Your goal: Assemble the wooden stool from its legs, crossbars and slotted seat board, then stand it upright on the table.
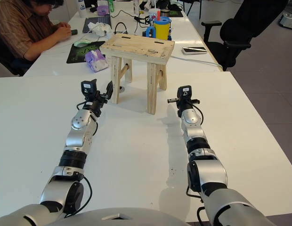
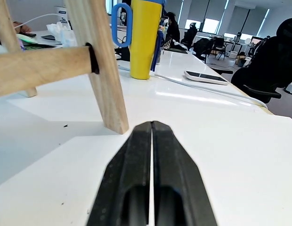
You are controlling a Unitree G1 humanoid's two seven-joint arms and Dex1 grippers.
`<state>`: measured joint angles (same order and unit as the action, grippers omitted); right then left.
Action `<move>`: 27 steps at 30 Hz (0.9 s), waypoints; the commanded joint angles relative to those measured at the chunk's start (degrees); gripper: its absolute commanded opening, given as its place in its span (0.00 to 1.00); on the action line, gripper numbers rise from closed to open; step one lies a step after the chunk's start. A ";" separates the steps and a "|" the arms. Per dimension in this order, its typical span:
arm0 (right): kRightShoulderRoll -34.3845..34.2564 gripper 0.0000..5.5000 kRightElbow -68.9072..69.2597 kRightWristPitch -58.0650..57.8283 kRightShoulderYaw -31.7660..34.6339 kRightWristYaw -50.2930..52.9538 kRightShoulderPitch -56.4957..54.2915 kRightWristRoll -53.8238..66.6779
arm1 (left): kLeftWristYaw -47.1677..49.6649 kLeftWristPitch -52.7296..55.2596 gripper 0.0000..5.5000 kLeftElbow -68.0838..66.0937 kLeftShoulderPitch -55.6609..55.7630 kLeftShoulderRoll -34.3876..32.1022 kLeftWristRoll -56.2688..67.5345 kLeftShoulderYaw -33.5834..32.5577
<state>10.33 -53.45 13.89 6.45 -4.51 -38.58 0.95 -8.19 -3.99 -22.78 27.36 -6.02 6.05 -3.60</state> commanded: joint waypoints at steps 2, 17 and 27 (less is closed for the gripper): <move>-2.48 0.00 11.15 -4.94 -5.17 -9.83 4.77 0.71 | -0.05 0.86 0.65 -1.73 1.50 -1.22 0.00 -1.16; -3.31 0.00 20.35 -17.46 -11.92 -21.78 7.42 0.51 | -0.44 0.40 0.65 -3.31 3.12 -0.07 0.60 -1.57; -4.49 0.00 19.75 -18.18 -11.85 -19.61 7.12 -0.29 | -0.91 0.73 0.65 -2.23 1.86 0.52 0.80 -1.26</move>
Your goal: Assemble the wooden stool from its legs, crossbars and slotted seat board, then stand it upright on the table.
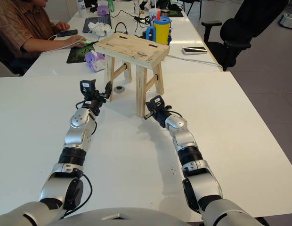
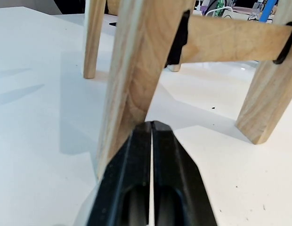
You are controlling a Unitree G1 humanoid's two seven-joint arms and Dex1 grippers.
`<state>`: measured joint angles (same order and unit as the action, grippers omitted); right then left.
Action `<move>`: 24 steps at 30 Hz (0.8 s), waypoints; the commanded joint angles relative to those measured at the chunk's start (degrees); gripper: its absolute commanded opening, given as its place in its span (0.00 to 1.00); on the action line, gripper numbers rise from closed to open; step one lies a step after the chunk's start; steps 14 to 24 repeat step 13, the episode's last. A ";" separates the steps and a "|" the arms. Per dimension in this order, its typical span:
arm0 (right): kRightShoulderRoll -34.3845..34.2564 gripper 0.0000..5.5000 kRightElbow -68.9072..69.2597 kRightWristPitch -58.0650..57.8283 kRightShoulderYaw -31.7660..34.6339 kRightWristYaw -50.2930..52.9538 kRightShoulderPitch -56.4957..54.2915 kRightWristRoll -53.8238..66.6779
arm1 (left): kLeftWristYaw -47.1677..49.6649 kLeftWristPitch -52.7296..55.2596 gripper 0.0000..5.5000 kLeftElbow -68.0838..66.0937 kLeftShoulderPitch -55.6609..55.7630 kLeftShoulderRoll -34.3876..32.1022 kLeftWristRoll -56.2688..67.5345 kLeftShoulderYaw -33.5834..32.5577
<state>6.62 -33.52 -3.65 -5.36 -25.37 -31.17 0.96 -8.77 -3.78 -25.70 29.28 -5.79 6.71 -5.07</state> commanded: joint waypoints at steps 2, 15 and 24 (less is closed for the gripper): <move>-0.83 0.00 -0.48 -0.57 0.33 1.93 -0.31 -0.15 | -0.41 0.54 0.65 0.66 -0.06 0.36 0.13 0.26; -0.64 0.00 -1.44 -0.41 1.73 3.36 -0.89 0.45 | -0.68 0.84 0.65 1.12 -0.21 0.46 -0.21 0.60; -0.64 0.00 -1.44 -0.41 1.73 3.36 -0.89 0.45 | -0.68 0.84 0.65 1.12 -0.21 0.46 -0.21 0.60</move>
